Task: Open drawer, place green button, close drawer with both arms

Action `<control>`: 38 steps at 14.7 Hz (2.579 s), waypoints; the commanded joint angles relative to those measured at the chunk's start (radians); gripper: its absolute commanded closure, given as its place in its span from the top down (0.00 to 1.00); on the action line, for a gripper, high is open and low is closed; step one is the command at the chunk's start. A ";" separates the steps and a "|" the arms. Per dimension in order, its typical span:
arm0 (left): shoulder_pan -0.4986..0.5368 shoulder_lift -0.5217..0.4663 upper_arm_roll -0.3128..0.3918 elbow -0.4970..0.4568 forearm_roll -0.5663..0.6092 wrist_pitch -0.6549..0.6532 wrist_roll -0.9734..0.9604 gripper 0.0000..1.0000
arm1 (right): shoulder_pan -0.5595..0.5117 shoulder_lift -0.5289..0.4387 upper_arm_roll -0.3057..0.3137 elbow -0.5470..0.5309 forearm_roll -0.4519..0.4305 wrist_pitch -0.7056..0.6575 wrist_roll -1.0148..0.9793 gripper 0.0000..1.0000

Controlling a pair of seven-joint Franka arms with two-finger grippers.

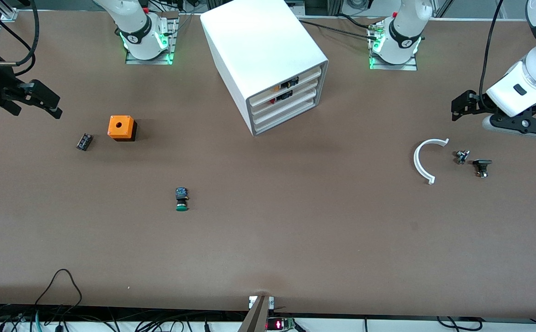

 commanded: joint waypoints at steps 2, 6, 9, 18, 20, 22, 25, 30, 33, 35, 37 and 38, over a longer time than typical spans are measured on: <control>0.005 -0.012 -0.004 0.010 -0.009 -0.026 0.026 1.00 | -0.008 0.014 0.009 0.034 -0.010 -0.013 -0.035 1.00; 0.005 -0.011 -0.006 0.010 -0.009 -0.026 0.026 1.00 | -0.007 0.015 0.010 -0.015 0.032 -0.044 -0.010 1.00; -0.006 0.001 -0.006 0.009 -0.018 -0.044 0.022 1.00 | -0.001 0.079 0.015 -0.022 0.081 -0.033 -0.027 1.00; -0.040 0.152 -0.096 0.024 -0.198 -0.101 0.056 1.00 | 0.151 0.267 0.018 -0.027 0.092 0.212 -0.029 1.00; -0.014 0.193 -0.095 0.020 -0.366 -0.078 0.094 1.00 | 0.171 0.300 0.019 -0.029 0.092 0.251 -0.052 1.00; -0.003 0.230 -0.095 0.013 -0.473 -0.060 0.171 1.00 | 0.185 0.339 0.019 -0.029 0.092 0.275 -0.094 1.00; 0.017 0.282 -0.095 -0.009 -0.629 -0.064 0.249 1.00 | 0.183 0.405 0.018 -0.074 0.091 0.361 -0.144 1.00; 0.028 0.376 -0.096 -0.140 -0.950 -0.055 0.409 1.00 | 0.185 0.518 0.025 -0.170 0.091 0.635 -0.170 1.00; 0.013 0.393 -0.098 -0.241 -1.066 -0.011 0.596 0.87 | 0.185 0.592 0.042 -0.180 0.092 0.754 -0.173 1.00; -0.004 0.397 -0.113 -0.290 -1.087 0.037 0.624 0.65 | 0.185 0.633 0.058 -0.180 0.092 0.824 -0.162 1.00; -0.004 0.440 -0.133 -0.315 -1.141 0.037 0.674 0.59 | 0.185 0.673 0.075 -0.180 0.095 0.892 -0.159 1.00; -0.006 0.464 -0.142 -0.323 -1.159 0.040 0.696 0.60 | 0.183 0.686 0.075 -0.180 0.095 0.910 -0.159 1.00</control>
